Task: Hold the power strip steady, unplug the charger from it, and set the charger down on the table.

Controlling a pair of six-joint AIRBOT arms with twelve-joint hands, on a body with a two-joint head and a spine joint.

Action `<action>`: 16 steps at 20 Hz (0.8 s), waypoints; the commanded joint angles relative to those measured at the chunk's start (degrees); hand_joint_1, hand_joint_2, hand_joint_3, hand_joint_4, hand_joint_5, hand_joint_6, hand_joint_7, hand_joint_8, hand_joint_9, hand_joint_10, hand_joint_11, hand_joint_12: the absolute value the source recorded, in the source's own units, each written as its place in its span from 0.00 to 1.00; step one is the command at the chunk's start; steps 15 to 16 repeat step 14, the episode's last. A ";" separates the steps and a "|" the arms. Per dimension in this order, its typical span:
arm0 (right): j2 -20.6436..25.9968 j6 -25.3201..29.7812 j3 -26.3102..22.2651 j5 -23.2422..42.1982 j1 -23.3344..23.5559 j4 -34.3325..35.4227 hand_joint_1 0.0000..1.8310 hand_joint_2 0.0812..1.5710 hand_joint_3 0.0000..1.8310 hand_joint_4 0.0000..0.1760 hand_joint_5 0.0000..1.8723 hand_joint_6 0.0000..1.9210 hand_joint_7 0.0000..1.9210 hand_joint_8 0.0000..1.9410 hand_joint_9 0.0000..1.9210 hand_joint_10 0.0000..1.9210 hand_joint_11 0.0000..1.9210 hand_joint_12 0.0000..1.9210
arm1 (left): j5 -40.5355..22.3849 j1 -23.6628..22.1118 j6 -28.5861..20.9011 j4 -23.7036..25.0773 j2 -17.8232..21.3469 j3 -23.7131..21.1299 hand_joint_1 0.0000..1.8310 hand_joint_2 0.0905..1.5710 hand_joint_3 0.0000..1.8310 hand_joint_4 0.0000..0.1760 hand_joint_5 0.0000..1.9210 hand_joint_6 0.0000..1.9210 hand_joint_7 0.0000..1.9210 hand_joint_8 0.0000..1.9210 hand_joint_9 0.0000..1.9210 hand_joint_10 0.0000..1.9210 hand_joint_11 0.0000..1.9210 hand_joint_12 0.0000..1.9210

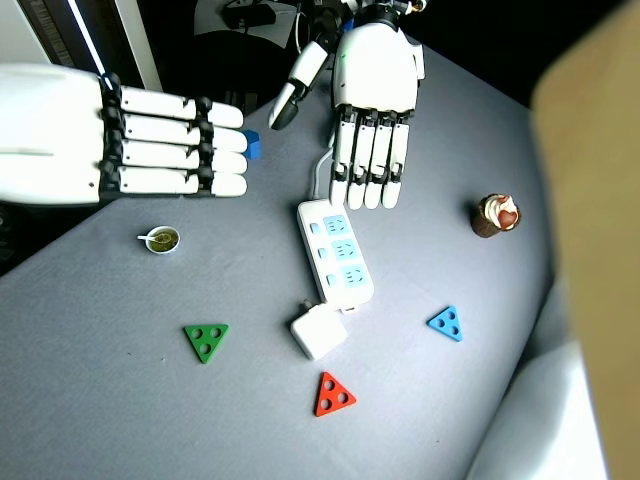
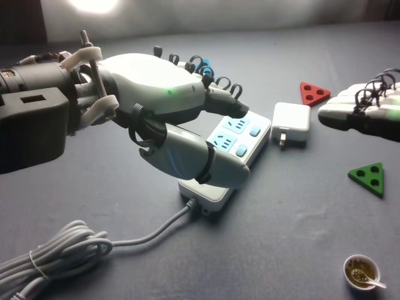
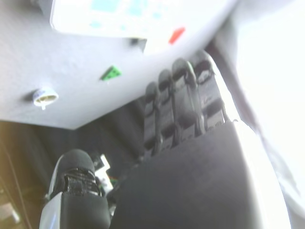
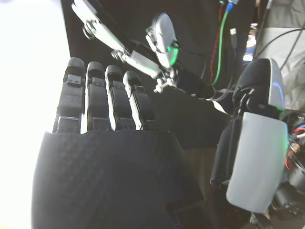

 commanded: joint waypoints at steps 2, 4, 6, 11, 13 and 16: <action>0.45 0.60 0.13 6.01 0.71 2.08 0.00 0.57 0.01 0.00 0.00 0.00 0.00 0.00 0.00 0.00 0.00 0.00 | -5.51 -0.78 -0.82 -0.24 0.69 -0.68 0.05 0.68 0.00 0.00 0.13 0.00 0.13 0.00 0.12 0.00 0.06 0.08; 0.42 0.62 0.14 6.01 0.70 1.91 0.00 0.58 0.01 0.00 0.00 0.00 0.00 0.00 0.00 0.00 0.00 0.00 | -6.03 -0.85 -1.32 -0.25 1.26 -1.08 0.05 0.68 0.00 0.00 0.13 0.00 0.13 0.00 0.11 0.00 0.06 0.08; 0.38 0.62 0.14 6.00 0.54 1.47 0.00 0.60 0.02 0.00 0.01 0.00 0.01 0.00 0.00 0.00 0.00 0.00 | -6.14 -1.35 -1.43 -0.25 1.96 -1.31 0.04 0.69 0.00 0.00 0.13 0.00 0.13 0.00 0.11 0.00 0.06 0.08; 0.28 0.65 0.08 5.95 0.17 1.33 0.00 0.64 0.01 0.00 0.01 0.00 0.01 0.00 0.01 0.00 0.00 0.00 | -5.44 -2.71 -1.34 -0.25 3.77 -2.10 0.05 0.69 0.00 0.00 0.13 0.00 0.14 0.00 0.12 0.00 0.07 0.08; 0.21 0.65 0.03 5.95 0.06 1.16 0.00 0.66 0.01 0.00 0.01 0.00 0.02 0.00 0.01 0.00 0.00 0.00 | -5.01 -3.13 -1.17 -0.25 3.98 -2.19 0.04 0.69 0.00 0.00 0.15 0.00 0.16 0.00 0.15 0.00 0.08 0.09; 0.16 0.64 0.02 5.95 0.01 0.87 0.00 0.67 0.02 0.00 0.01 0.00 0.03 0.00 0.02 0.00 0.01 0.00 | -4.99 -3.19 -1.14 -0.25 4.05 -2.21 0.04 0.69 0.00 0.00 0.15 0.00 0.16 0.00 0.15 0.00 0.08 0.09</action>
